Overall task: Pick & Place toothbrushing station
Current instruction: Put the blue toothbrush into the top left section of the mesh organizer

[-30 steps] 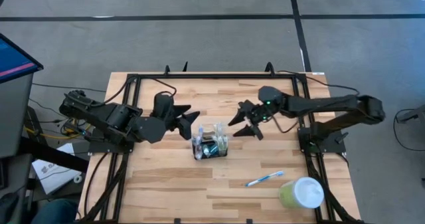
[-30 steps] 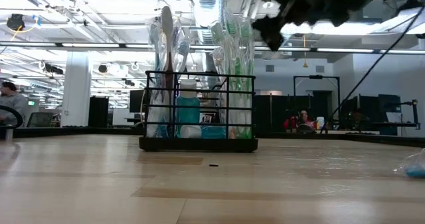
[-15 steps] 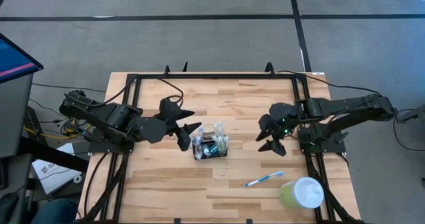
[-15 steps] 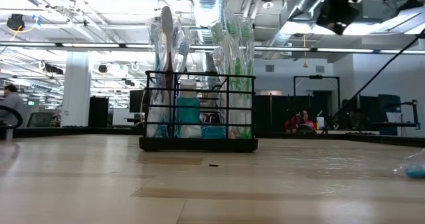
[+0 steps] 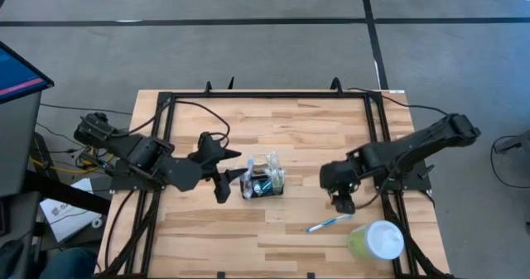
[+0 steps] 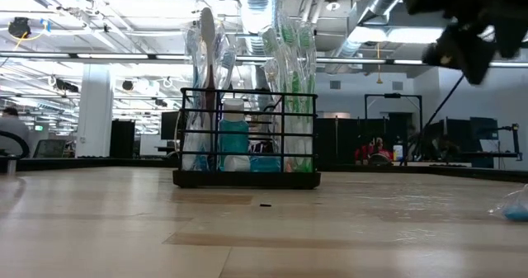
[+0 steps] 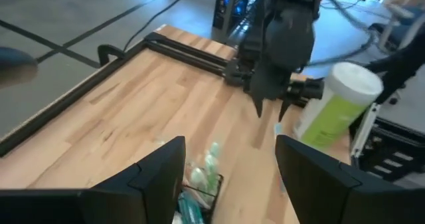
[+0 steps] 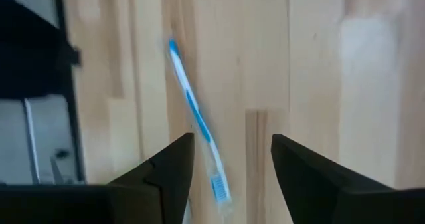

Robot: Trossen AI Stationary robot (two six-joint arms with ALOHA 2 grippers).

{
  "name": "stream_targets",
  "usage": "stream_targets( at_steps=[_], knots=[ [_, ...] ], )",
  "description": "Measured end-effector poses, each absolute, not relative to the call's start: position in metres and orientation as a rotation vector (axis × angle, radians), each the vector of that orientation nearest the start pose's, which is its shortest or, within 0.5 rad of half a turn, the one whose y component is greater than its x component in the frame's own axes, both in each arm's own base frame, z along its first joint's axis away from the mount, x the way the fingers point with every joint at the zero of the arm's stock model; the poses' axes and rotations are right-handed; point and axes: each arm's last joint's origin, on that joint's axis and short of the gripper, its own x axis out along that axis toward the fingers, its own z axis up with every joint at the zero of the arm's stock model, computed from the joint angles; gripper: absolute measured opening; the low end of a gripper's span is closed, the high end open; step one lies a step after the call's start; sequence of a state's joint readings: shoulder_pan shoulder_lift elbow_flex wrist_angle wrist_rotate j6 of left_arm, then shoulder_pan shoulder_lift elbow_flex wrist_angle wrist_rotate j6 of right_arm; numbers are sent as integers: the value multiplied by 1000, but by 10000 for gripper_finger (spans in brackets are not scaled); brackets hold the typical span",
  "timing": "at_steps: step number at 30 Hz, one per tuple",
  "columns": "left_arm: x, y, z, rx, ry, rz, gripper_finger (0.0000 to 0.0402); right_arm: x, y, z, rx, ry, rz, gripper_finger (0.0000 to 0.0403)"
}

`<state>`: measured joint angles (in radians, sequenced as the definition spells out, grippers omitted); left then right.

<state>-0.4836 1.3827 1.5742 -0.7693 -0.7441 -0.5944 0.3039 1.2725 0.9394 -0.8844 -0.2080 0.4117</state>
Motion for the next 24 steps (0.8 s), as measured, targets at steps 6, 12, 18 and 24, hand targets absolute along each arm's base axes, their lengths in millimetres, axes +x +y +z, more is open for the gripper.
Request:
stream_targets(
  at_steps=[6, 12, 18, 24],
  knots=[
    [247, -120, 420, -256, 377, 350, 230, 221, 95, 218, 192, 1407, 212, 217],
    [244, -126, 420, -256, 375, 334, 230, 228, 111, 194, 89, 1484, 217, 238],
    [244, -126, 419, -261, 378, 337, 230, 226, 123, 176, -10, 1559, 222, 239],
    [243, -127, 419, -265, 378, 335, 230, 223, 141, 166, -67, 1563, 240, 239]
  ],
)
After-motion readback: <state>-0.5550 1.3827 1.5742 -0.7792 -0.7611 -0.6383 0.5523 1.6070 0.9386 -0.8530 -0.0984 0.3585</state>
